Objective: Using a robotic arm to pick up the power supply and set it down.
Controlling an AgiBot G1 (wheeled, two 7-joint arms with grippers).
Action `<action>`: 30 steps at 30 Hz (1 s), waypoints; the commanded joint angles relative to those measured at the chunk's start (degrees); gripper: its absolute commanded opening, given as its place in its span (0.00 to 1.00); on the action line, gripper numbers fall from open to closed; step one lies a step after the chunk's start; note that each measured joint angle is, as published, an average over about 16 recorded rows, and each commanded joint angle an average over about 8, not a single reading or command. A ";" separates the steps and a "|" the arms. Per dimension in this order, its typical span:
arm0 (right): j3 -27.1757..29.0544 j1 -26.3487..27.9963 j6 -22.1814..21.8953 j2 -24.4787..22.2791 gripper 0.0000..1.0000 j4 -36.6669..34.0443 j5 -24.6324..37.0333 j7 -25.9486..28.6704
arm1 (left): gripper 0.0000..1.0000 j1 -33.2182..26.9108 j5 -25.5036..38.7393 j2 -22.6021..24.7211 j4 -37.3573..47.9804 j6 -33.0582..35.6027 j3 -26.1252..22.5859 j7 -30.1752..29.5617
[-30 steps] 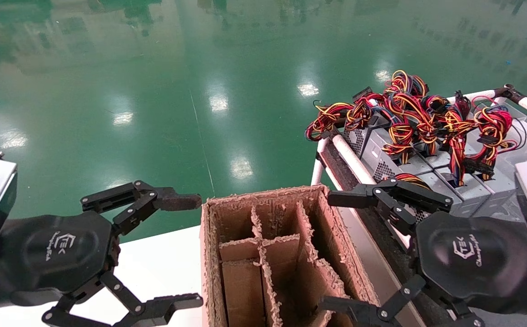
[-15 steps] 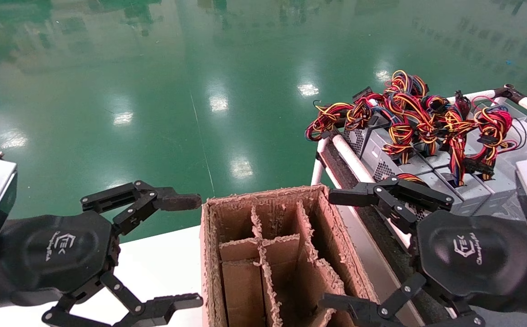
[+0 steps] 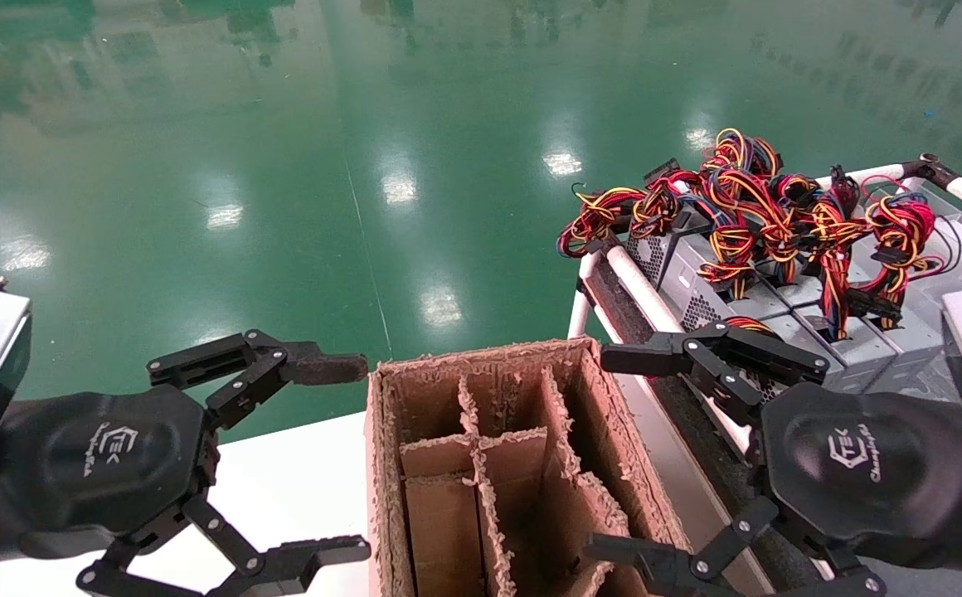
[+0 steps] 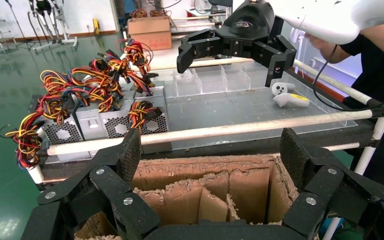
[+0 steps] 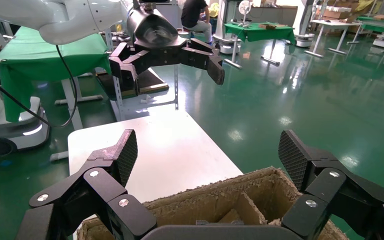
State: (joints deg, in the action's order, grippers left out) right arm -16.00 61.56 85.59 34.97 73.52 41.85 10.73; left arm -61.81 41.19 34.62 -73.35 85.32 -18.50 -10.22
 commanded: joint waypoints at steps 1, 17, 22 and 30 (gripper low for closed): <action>0.00 0.00 -0.01 -0.01 1.00 0.00 0.00 0.00 | 1.00 0.00 0.00 0.00 0.00 0.00 0.00 0.00; 0.00 0.00 -0.03 -0.01 1.00 0.00 0.00 0.00 | 1.00 0.00 0.00 0.00 0.00 0.00 0.00 0.00; 0.00 0.00 -0.03 -0.01 1.00 0.00 0.00 0.00 | 1.00 0.00 0.00 0.00 0.00 0.00 0.00 0.00; 0.00 0.00 -0.03 -0.01 1.00 0.00 0.00 0.00 | 1.00 0.00 0.00 0.00 0.00 0.00 0.00 0.00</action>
State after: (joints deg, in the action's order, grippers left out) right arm -15.99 61.56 85.56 34.96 73.53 41.85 10.74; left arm -61.82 41.19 34.62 -73.35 85.32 -18.50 -10.22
